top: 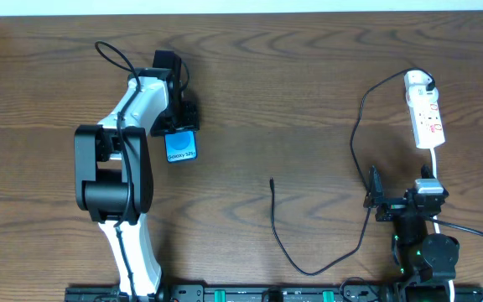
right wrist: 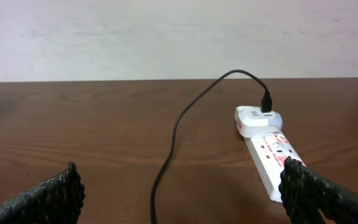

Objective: Plug charger to phone and switch on socket
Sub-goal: 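Lift the phone with the left gripper and swing it rightward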

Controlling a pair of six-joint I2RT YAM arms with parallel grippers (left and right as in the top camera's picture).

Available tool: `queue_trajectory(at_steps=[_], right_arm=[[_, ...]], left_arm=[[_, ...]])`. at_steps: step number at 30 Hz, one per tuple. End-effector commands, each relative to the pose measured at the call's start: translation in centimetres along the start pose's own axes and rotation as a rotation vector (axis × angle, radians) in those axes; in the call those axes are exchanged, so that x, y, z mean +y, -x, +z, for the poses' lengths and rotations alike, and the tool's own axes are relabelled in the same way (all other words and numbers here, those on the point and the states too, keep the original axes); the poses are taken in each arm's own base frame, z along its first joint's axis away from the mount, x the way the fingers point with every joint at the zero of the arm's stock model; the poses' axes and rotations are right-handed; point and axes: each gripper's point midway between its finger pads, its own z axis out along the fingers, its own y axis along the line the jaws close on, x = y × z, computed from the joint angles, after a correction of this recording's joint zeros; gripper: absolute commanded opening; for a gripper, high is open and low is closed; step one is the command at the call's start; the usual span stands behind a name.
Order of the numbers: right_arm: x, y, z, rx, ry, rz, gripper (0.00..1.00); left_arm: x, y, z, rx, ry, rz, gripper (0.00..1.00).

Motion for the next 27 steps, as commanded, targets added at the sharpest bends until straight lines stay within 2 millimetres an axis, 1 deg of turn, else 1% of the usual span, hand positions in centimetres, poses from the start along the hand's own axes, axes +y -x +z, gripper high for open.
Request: queue_trajectory(at_steps=[1,7,13,16,20,22,27], right_arm=[[0.2,0.0,0.0,0.0,0.01,-0.019,0.99],[0.2,0.0,0.0,0.0,0.01,-0.019,0.99],[0.2,0.0,0.0,0.0,0.01,-0.019,0.99],[0.2,0.0,0.0,0.0,0.01,-0.019,0.99],[0.2,0.0,0.0,0.0,0.01,-0.019,0.99],[0.2,0.0,0.0,0.0,0.01,-0.019,0.99],[0.2,0.0,0.0,0.0,0.01,-0.019,0.99]], left_arm=[[0.3,0.1,-0.9,-0.009,0.007,0.0,0.08],[0.1,0.7,-3.4,-0.065,-0.01,0.0,0.08],[-1.3,0.8,-5.5,-0.095,-0.1,0.004,0.07],[-3.2,0.5,-6.6,-0.09,-0.214,0.012,0.08],[-7.0,-0.4,-8.0,-0.043,-0.45,0.022,0.07],[-8.6,-0.8,-8.9,-0.007,-0.556,-0.017,0.07],[-11.2,-1.5,-10.8,0.085,-0.738,-0.129,0.07]])
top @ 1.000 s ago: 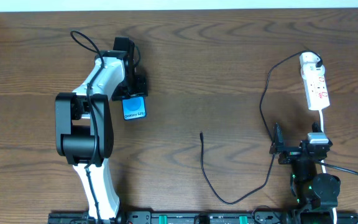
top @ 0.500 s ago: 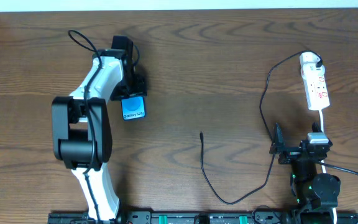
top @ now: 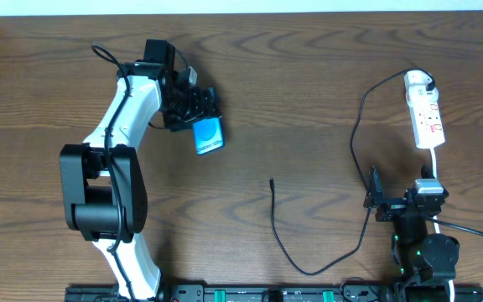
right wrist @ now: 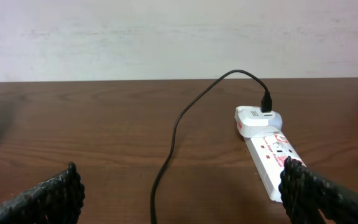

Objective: Plug charger to phone and switch on socket
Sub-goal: 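Lift the phone with the left gripper and swing it rightward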

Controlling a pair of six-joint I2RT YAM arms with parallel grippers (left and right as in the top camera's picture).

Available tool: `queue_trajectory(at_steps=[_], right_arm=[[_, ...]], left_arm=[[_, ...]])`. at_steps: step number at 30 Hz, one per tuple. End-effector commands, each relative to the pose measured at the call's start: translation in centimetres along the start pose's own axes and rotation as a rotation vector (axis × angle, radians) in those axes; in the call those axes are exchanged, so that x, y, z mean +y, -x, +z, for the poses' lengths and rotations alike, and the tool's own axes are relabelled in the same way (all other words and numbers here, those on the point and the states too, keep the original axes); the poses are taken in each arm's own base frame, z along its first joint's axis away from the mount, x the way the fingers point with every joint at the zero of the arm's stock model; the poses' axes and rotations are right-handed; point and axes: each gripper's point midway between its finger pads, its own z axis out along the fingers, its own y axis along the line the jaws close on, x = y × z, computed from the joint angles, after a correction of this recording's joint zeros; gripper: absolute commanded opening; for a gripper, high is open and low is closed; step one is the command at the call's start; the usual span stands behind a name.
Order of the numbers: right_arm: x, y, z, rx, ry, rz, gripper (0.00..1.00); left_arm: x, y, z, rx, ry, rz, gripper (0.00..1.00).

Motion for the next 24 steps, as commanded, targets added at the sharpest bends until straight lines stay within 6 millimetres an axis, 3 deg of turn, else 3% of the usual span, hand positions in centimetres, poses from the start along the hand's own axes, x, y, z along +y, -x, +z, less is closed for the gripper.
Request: queue_trajectory(at_steps=[1,7,17,24], right_arm=[[0.2,0.0,0.0,0.0,0.01,-0.019,0.99],[0.2,0.0,0.0,0.0,0.01,-0.019,0.99],[0.2,0.0,0.0,0.0,0.01,-0.019,0.99],[0.2,0.0,0.0,0.0,0.01,-0.019,0.99]], left_arm=[[-4.6,-0.9,-1.7,0.061,-0.24,-0.116,0.08],[-7.0,-1.8,-2.5,0.169,-0.372,-0.352,0.08],[-10.2,-2.9,-4.5,0.351,-0.539,-0.577,0.08],[-12.4,-3.7,-6.5,0.488,-0.668,-0.639,0.07]])
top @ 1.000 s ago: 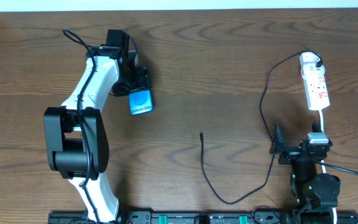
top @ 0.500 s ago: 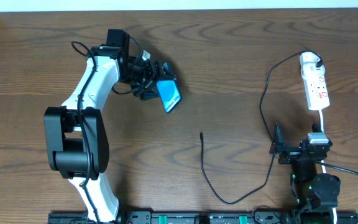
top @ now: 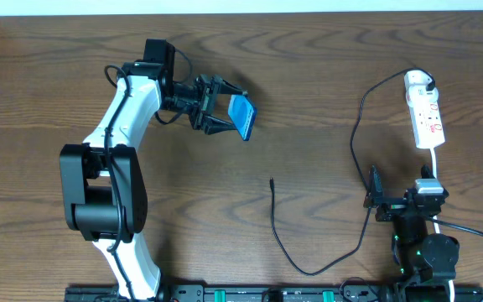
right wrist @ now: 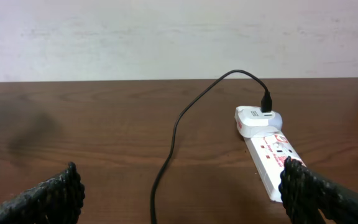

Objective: Plug charger to phone and switch on socket
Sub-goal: 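Lift the phone with the left gripper and swing it rightward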

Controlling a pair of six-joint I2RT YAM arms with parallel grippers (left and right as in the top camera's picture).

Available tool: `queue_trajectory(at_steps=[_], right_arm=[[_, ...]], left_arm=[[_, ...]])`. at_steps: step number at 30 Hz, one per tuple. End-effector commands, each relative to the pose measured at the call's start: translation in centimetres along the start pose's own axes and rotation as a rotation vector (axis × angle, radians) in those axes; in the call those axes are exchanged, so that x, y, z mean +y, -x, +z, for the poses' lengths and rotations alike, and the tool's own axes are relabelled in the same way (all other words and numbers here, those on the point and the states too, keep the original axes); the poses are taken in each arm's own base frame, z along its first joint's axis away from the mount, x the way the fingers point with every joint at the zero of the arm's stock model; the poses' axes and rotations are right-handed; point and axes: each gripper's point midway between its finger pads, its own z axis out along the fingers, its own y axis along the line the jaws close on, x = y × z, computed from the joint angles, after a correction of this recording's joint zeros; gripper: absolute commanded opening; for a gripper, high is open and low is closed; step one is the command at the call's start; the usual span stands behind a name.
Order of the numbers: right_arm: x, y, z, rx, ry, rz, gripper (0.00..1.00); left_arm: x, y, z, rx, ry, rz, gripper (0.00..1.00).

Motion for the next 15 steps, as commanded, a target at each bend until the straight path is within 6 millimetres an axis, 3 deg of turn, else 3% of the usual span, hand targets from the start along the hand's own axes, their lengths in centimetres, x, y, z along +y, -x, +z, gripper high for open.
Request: queue_trajectory(at_steps=[1,7,15], right_arm=[[0.2,0.0,0.0,0.0,0.01,-0.019,0.99],[0.2,0.0,0.0,0.0,0.01,-0.019,0.99],[0.2,0.0,0.0,0.0,0.01,-0.019,0.99]], left_arm=[[-2.6,-3.2,-0.9,0.14,-0.11,-0.056,0.07],[-3.4,-4.3,-1.2,0.216,-0.145,-0.147,0.07],[-3.4,-4.4,-1.2,0.224,-0.146,-0.168,0.08]])
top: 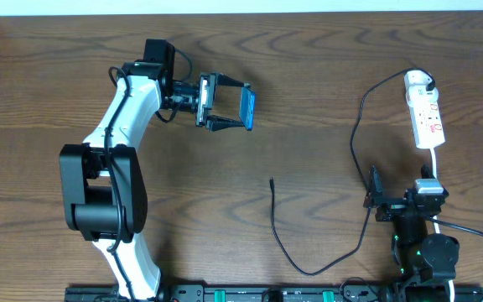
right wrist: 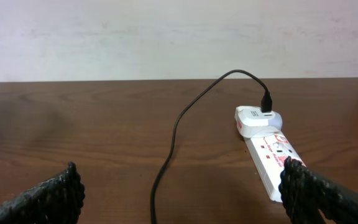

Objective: Plug charger to phone and switch on socket
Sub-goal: 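Lift the phone with the left gripper and swing it rightward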

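My left gripper [top: 235, 107] is shut on a blue phone [top: 247, 106], held on edge above the table left of centre in the overhead view. A black charger cable [top: 277, 220] lies mid-table with its free plug end [top: 272, 179] pointing away; it loops right and up to a white charger [top: 418, 81] seated in the white socket strip [top: 430, 123]. The right wrist view shows the same cable [right wrist: 171, 143], the charger [right wrist: 257, 120] and the strip [right wrist: 271, 157]. My right gripper [right wrist: 182, 193] rests open at the near right, wide fingers [right wrist: 48, 196] straddling the cable.
The brown wooden table [top: 325, 50] ends at a pale wall along the far edge. The strip's own white lead [top: 436, 164] runs down toward my right arm's base [top: 422, 239]. A black rail lines the near edge.
The left gripper has turned the phone further onto its edge, so less of its blue face shows, and shifted it slightly. The right arm and cable are unchanged.
The left gripper was down on the blue phone lying flat at the left. Then it held the phone tilted a little to the right, then farther right toward centre, and now on edge there. The right gripper stayed open and still.
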Controlling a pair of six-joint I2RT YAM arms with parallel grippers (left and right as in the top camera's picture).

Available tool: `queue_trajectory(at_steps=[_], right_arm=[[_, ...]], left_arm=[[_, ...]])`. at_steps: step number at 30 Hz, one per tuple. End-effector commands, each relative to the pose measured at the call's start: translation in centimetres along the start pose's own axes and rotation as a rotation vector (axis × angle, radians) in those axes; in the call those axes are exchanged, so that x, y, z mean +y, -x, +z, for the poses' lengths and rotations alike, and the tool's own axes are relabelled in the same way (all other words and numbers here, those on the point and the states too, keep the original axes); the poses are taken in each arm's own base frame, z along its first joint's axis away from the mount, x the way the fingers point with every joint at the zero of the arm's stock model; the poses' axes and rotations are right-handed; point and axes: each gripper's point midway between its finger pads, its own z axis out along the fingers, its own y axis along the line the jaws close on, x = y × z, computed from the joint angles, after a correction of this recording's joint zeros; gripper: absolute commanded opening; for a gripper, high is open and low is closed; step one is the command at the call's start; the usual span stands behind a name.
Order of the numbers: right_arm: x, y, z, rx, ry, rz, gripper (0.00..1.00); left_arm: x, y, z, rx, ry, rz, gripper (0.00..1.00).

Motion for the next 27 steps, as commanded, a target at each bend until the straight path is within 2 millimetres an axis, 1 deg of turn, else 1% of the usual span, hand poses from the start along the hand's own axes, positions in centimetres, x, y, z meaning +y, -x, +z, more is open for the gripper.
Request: queue_trajectory(at_steps=[1,4,10,27], right_arm=[[0.24,-0.04,-0.03,0.0,0.01,-0.019,0.99],[0.23,-0.04,-0.03,0.0,0.01,-0.019,0.99],[0.24,-0.04,-0.03,0.0,0.01,-0.019,0.99],[0.24,-0.04,-0.03,0.0,0.01,-0.019,0.99]], left_arm=[[-1.21,-2.09,-0.45,0.062,-0.04,0.005,0.08],[-1.44,-2.61,-0.5,0.093,-0.052,-0.01,0.08],[-1.46,-2.65,-0.5,0.096,-0.051,-0.063,0.07],[-1.45,-2.64,-0.5,0.096,-0.051,-0.065,0.07]])
